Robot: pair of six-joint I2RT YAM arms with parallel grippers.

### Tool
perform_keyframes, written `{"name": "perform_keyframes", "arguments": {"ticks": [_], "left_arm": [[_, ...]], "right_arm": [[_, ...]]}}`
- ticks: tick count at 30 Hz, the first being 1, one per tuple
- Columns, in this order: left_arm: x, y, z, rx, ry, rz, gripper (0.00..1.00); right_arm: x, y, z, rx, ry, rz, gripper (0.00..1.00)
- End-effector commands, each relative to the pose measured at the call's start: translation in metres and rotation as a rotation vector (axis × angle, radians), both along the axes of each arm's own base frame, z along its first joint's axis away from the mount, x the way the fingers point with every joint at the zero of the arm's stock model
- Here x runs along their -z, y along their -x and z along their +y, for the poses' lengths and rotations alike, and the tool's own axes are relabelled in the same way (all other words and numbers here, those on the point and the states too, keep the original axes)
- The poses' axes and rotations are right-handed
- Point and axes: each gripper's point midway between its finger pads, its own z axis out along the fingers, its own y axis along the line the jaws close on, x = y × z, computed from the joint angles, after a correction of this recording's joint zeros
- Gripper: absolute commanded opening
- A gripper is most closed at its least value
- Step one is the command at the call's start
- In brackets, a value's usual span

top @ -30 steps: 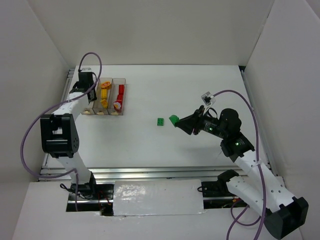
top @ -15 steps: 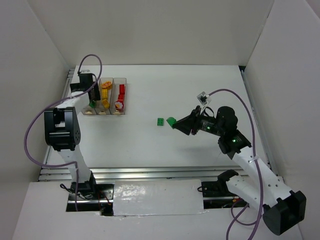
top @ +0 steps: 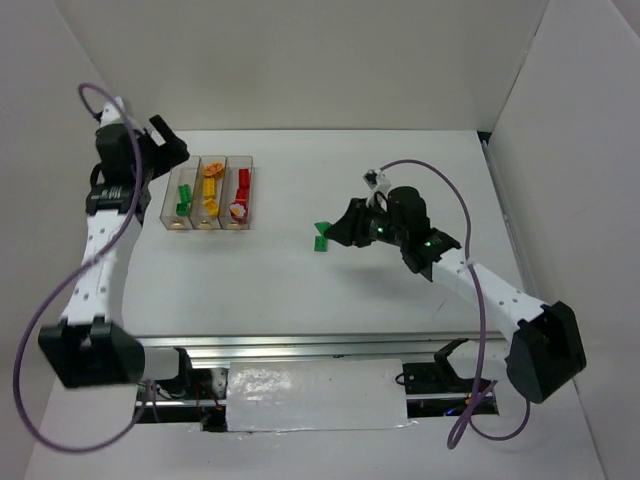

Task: Sort the legos into containers by color

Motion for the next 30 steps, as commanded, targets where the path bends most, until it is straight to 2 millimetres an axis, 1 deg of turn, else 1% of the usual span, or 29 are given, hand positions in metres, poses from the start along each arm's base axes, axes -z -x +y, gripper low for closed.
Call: {"name": "perform_keyframes", "arguments": {"ticks": [1,2,3,4,5,6,7,8,9,10,11,12,13,15,17,19,21,22,24,28,30], "left_arm": [[-0.013,0.044,-0.054,0.192,0.196,-0.078,1.00],[-0.017,0.051,-0.069,0.279,0.222,-0.108,0.99],[-0.028,0.071,-0.108,0.486,0.297,-0.140,1.00],[-0.007,0.085,-0.131,0.599,0.363,-0.109,1.00],[-0.008,0.100,-0.152,0.709,0.411,-0.124,1.00],[-0.018,0.128,-0.189,0.919,0.466,-0.190,1.00],[-0.023,0.144,-0.208,1.014,0.481,-0.213,0.99],[-0.027,0.158,-0.221,1.084,0.487,-0.228,1.00],[-0.033,0.184,-0.242,1.194,0.484,-0.252,1.00],[-0.036,0.194,-0.251,1.236,0.485,-0.267,1.00],[-0.043,0.213,-0.264,1.300,0.485,-0.292,0.99],[-0.047,0.220,-0.268,1.321,0.493,-0.319,0.99],[-0.050,0.225,-0.272,1.338,0.498,-0.326,1.00],[-0.057,0.235,-0.281,1.376,0.507,-0.344,0.99],[-0.063,0.240,-0.285,1.400,0.514,-0.368,0.99],[-0.071,0.247,-0.291,1.435,0.540,-0.392,0.97],[-0.073,0.250,-0.296,1.456,0.558,-0.391,0.86],[-0.072,0.249,-0.299,1.457,0.563,-0.382,0.78],[-0.072,0.251,-0.302,1.465,0.567,-0.374,0.77],[-0.066,0.246,-0.306,1.444,0.568,-0.355,0.82],[-0.064,0.245,-0.307,1.442,0.562,-0.349,0.82]], "right_arm": [[-0.029,-0.021,0.021,0.049,-0.021,-0.051,0.00],[-0.030,-0.019,0.029,0.017,-0.038,-0.053,0.00],[-0.044,-0.008,0.044,-0.083,-0.101,-0.085,0.00],[-0.049,0.000,0.053,-0.141,-0.132,-0.093,0.00],[-0.049,0.006,0.060,-0.193,-0.156,-0.084,0.00],[-0.064,0.023,0.069,-0.306,-0.226,-0.101,0.00],[-0.064,0.030,0.072,-0.353,-0.256,-0.095,0.00],[-0.068,0.037,0.073,-0.389,-0.288,-0.099,0.00],[-0.078,0.050,0.074,-0.454,-0.341,-0.113,0.00],[-0.083,0.055,0.074,-0.479,-0.362,-0.124,0.00],[-0.089,0.062,0.073,-0.498,-0.383,-0.122,0.00],[-0.095,0.070,0.071,-0.527,-0.401,-0.150,0.00],[-0.095,0.072,0.071,-0.537,-0.408,-0.150,0.00],[-0.104,0.082,0.067,-0.563,-0.429,-0.173,0.00],[-0.112,0.091,0.063,-0.586,-0.438,-0.196,0.00],[-0.116,0.094,0.061,-0.584,-0.438,-0.208,0.00],[-0.115,0.094,0.059,-0.576,-0.425,-0.213,0.00],[-0.117,0.094,0.058,-0.568,-0.424,-0.229,0.00],[-0.116,0.096,0.057,-0.568,-0.422,-0.229,0.00],[-0.118,0.100,0.055,-0.582,-0.428,-0.238,0.00],[-0.118,0.102,0.055,-0.593,-0.434,-0.244,0.00]]}}
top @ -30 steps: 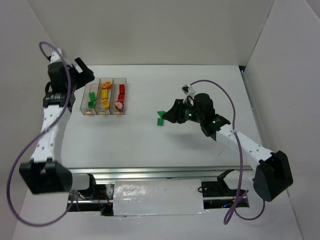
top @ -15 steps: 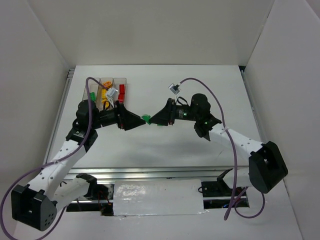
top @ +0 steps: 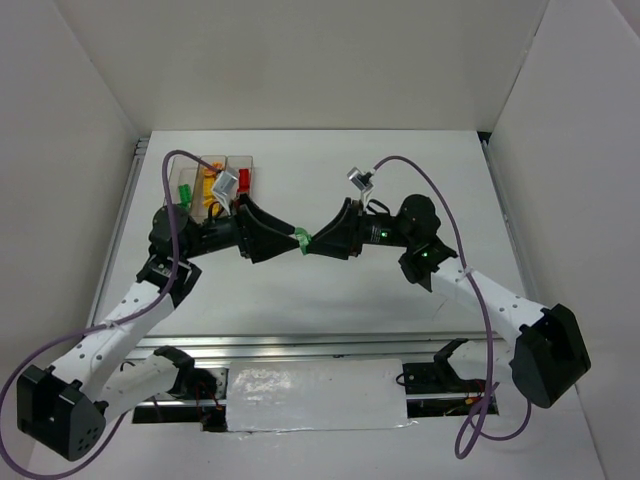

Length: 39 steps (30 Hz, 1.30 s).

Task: Sort the legos into containers by color

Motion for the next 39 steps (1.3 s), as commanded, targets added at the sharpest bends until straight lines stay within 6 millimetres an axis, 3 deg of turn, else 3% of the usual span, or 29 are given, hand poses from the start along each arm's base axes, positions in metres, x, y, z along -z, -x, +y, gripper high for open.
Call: {"name": "perform_keyframes", "arguments": {"ticks": [1,15,21,27,30,33,39], "left_arm": [[-0.013,0.006,-0.008,0.044,0.016,-0.042,0.82],[0.004,-0.005,-0.012,0.021,-0.022,0.002,0.82],[-0.006,-0.001,-0.012,0.040,0.011,-0.019,0.74],[-0.024,0.009,-0.012,0.077,0.059,-0.056,0.74],[-0.027,0.011,-0.012,0.081,0.062,-0.067,0.67],[-0.026,0.012,-0.015,0.096,0.058,-0.063,0.48],[-0.020,0.010,-0.017,0.105,0.050,-0.050,0.42]], "right_arm": [[-0.018,0.015,-0.001,-0.051,-0.054,-0.086,0.00],[-0.021,0.014,-0.009,0.010,-0.063,-0.127,0.00],[-0.016,0.013,-0.005,-0.017,-0.056,-0.109,0.00],[-0.010,0.009,-0.003,-0.020,-0.044,-0.093,0.00],[-0.011,0.009,-0.002,-0.026,-0.054,-0.089,0.00],[-0.013,0.008,-0.002,-0.020,-0.058,-0.094,0.00],[-0.016,0.007,0.000,-0.029,-0.058,-0.093,0.00]]}}
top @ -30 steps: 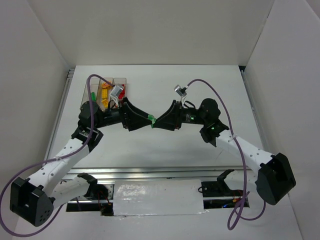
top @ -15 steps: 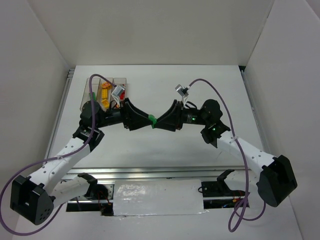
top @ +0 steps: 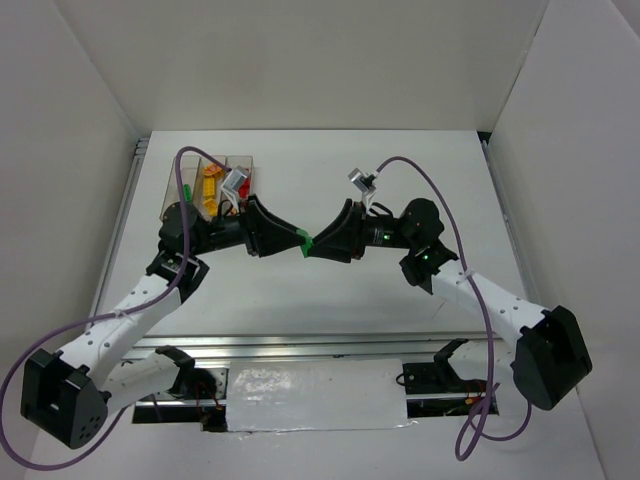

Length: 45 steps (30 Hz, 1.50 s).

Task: Sort the legos into containers by color

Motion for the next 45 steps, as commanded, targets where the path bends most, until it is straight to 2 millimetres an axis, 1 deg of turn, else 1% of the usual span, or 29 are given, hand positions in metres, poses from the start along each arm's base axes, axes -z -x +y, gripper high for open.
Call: {"name": "perform_keyframes", "arguments": {"ticks": [1,4,5,7,10,11,12,13,14,15,16,17,18,19,20,21,22,23,24,25,27,29,31,32,34,37,40,42,45], "left_arm": [[-0.024,0.011,-0.004,0.055,0.038,-0.097,0.27],[-0.026,0.007,-0.006,0.049,0.030,-0.107,0.05],[-0.026,0.005,-0.006,0.041,0.025,-0.110,0.00],[-0.031,0.000,-0.005,0.023,0.017,-0.147,0.00],[-0.036,-0.019,0.005,-0.078,-0.035,-0.180,0.00],[-0.025,-0.031,0.012,-0.137,-0.087,-0.126,0.00],[-0.023,-0.049,0.028,-0.222,-0.144,-0.172,0.00],[-0.033,-0.061,0.039,-0.291,-0.171,-0.191,0.00],[-0.019,-0.085,0.066,-0.411,-0.249,-0.153,0.00],[-0.028,-0.097,0.080,-0.469,-0.268,-0.176,0.00],[-0.023,-0.107,0.094,-0.518,-0.314,-0.162,0.00],[0.004,-0.132,0.127,-0.682,-0.457,-0.093,0.00],[-0.003,-0.147,0.155,-0.821,-0.532,-0.094,0.00],[0.007,-0.159,0.181,-0.940,-0.623,-0.061,0.00],[0.030,-0.175,0.228,-1.120,-0.784,0.001,0.00],[0.028,-0.182,0.251,-1.208,-0.832,0.016,0.00],[0.035,-0.189,0.270,-1.260,-0.874,0.043,0.00],[0.048,-0.199,0.304,-1.319,-0.893,0.097,0.00],[0.043,-0.210,0.316,-1.340,-0.861,0.076,0.00],[0.053,-0.219,0.337,-1.356,-0.862,0.087,0.00],[0.048,-0.234,0.357,-1.412,-0.886,0.042,0.00],[0.060,-0.249,0.370,-1.413,-0.965,0.025,0.00],[0.064,-0.264,0.367,-1.402,-0.943,-0.017,0.00],[0.084,-0.267,0.366,-1.377,-0.960,-0.018,0.07],[0.087,-0.276,0.371,-1.413,-0.950,-0.045,0.13],[0.125,-0.286,0.372,-1.340,-1.011,-0.006,0.13],[0.150,-0.290,0.377,-1.334,-1.019,0.051,0.15],[0.163,-0.292,0.377,-1.312,-1.019,0.069,0.19],[0.187,-0.295,0.377,-1.287,-1.021,0.125,0.40]], "right_arm": [[-0.012,-0.002,0.003,-0.003,-0.026,-0.048,0.00],[-0.010,-0.001,0.004,-0.011,-0.028,-0.054,0.03],[-0.006,0.000,0.003,-0.021,-0.025,-0.051,0.38],[-0.002,-0.001,0.001,-0.016,-0.031,-0.036,0.99],[0.010,-0.011,-0.006,0.019,-0.020,-0.005,1.00],[0.015,-0.020,-0.011,0.054,-0.010,0.004,1.00],[0.022,-0.028,-0.016,0.091,0.004,0.008,1.00],[0.037,-0.034,-0.022,0.117,0.028,0.046,1.00],[0.044,-0.045,-0.033,0.158,0.032,0.072,1.00],[0.051,-0.049,-0.040,0.177,0.032,0.093,1.00],[0.061,-0.050,-0.046,0.193,0.030,0.111,1.00],[0.067,-0.055,-0.052,0.220,0.032,0.130,1.00],[0.073,-0.069,-0.062,0.290,0.036,0.147,1.00],[0.088,-0.075,-0.068,0.342,0.077,0.219,1.00],[0.097,-0.085,-0.074,0.403,0.119,0.217,1.00],[0.112,-0.099,-0.082,0.513,0.193,0.293,1.00],[0.115,-0.105,-0.086,0.559,0.224,0.294,1.00],[0.120,-0.108,-0.090,0.589,0.258,0.290,1.00],[0.125,-0.113,-0.098,0.646,0.303,0.319,1.00],[0.124,-0.114,-0.101,0.663,0.324,0.291,1.00],[0.127,-0.113,-0.106,0.680,0.353,0.291,1.00],[0.128,-0.113,-0.110,0.706,0.359,0.273,1.00],[0.129,-0.113,-0.110,0.704,0.352,0.269,1.00],[0.129,-0.114,-0.109,0.701,0.354,0.268,1.00],[0.134,-0.115,-0.107,0.687,0.371,0.282,1.00],[0.137,-0.114,-0.104,0.663,0.362,0.291,1.00],[0.138,-0.114,-0.101,0.649,0.362,0.298,1.00],[0.137,-0.114,-0.100,0.638,0.362,0.300,1.00],[0.137,-0.113,-0.101,0.643,0.362,0.299,1.00]]}}
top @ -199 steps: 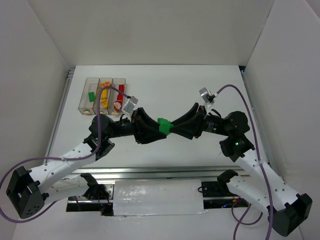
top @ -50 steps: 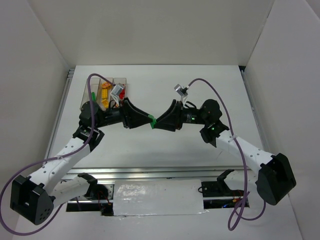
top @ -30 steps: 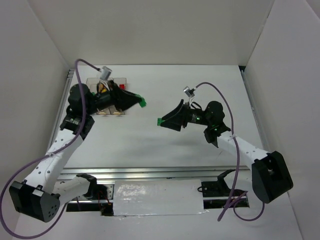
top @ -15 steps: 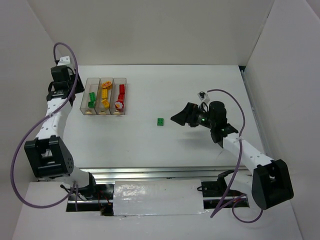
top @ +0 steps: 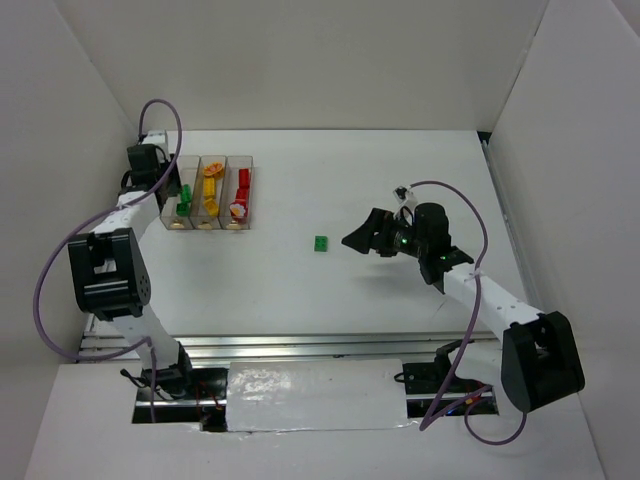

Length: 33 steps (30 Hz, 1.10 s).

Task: Sort the legos into containers by color

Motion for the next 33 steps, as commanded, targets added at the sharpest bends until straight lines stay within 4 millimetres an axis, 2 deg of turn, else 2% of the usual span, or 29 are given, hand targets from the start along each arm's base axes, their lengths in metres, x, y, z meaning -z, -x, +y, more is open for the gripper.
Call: {"name": "perform_keyframes", "arguments": {"ticks": [1,3,4,6,9,11,12,13,15,16,17,18,19,20,21,22,23,24,25,26,27,28,29,31,33], "left_arm": [[0.008,-0.012,0.002,0.004,0.021,-0.023,0.53],[0.011,-0.014,0.005,-0.017,0.022,-0.018,0.65],[0.015,-0.014,0.008,-0.034,0.026,-0.008,0.99],[0.011,-0.016,0.011,-0.047,0.028,-0.011,1.00],[-0.007,-0.018,0.010,-0.069,0.068,-0.048,1.00],[-0.041,-0.020,-0.002,-0.043,0.104,-0.118,1.00],[-0.065,-0.016,-0.014,-0.039,0.138,-0.164,1.00],[-0.083,-0.019,-0.044,0.008,0.144,-0.194,0.99],[-0.109,-0.010,-0.079,0.006,0.120,-0.212,1.00],[-0.110,-0.004,-0.135,0.094,0.125,-0.181,0.99],[-0.110,0.001,-0.159,0.120,0.133,-0.172,0.99],[-0.103,0.005,-0.183,0.126,0.172,-0.154,1.00],[-0.087,0.020,-0.222,0.175,0.198,-0.093,1.00],[-0.077,0.026,-0.244,0.184,0.248,-0.069,1.00],[-0.057,0.039,-0.281,0.238,0.257,-0.021,0.99],[-0.046,0.046,-0.298,0.243,0.267,0.003,1.00],[-0.036,0.053,-0.315,0.239,0.288,0.026,0.99],[-0.020,0.063,-0.345,0.274,0.283,0.069,1.00],[-0.012,0.067,-0.354,0.265,0.275,0.088,1.00],[0.010,0.069,-0.367,0.254,0.271,0.129,1.00],[0.011,0.073,-0.387,0.277,0.271,0.132,1.00],[0.017,0.073,-0.392,0.258,0.259,0.141,1.00],[0.038,0.074,-0.399,0.248,0.245,0.184,1.00],[0.050,0.076,-0.413,0.264,0.249,0.208,1.00],[0.069,0.081,-0.417,0.250,0.230,0.247,0.99]], "right_arm": [[-0.019,-0.006,0.003,-0.016,-0.008,-0.059,1.00],[-0.020,-0.006,0.003,-0.016,-0.006,-0.058,1.00],[-0.019,-0.006,0.002,-0.017,-0.004,-0.056,1.00],[-0.020,-0.007,0.002,-0.012,-0.004,-0.058,1.00],[-0.023,-0.007,-0.002,0.018,-0.001,-0.075,1.00],[-0.029,-0.006,-0.007,0.050,0.007,-0.089,1.00],[-0.030,-0.011,-0.014,0.104,0.021,-0.096,1.00],[-0.032,-0.014,-0.019,0.141,0.028,-0.103,1.00],[-0.039,-0.015,-0.033,0.228,0.043,-0.106,1.00],[-0.040,-0.019,-0.046,0.309,0.078,-0.093,1.00],[-0.049,-0.017,-0.054,0.355,0.083,-0.103,1.00],[-0.053,-0.016,-0.062,0.393,0.097,-0.100,1.00],[-0.062,-0.013,-0.077,0.469,0.127,-0.101,1.00],[-0.068,-0.010,-0.085,0.501,0.143,-0.105,1.00],[-0.072,-0.006,-0.091,0.522,0.163,-0.102,1.00],[-0.082,0.000,-0.103,0.561,0.202,-0.119,1.00],[-0.087,0.004,-0.106,0.567,0.210,-0.130,1.00],[-0.090,0.008,-0.108,0.564,0.221,-0.137,1.00],[-0.094,0.013,-0.111,0.563,0.236,-0.143,1.00],[-0.095,0.016,-0.112,0.555,0.242,-0.144,1.00],[-0.096,0.019,-0.112,0.548,0.244,-0.142,1.00],[-0.095,0.022,-0.111,0.538,0.245,-0.143,1.00],[-0.094,0.024,-0.110,0.528,0.241,-0.142,1.00],[-0.088,0.027,-0.108,0.512,0.239,-0.137,1.00],[-0.081,0.030,-0.106,0.498,0.240,-0.126,1.00]]}}
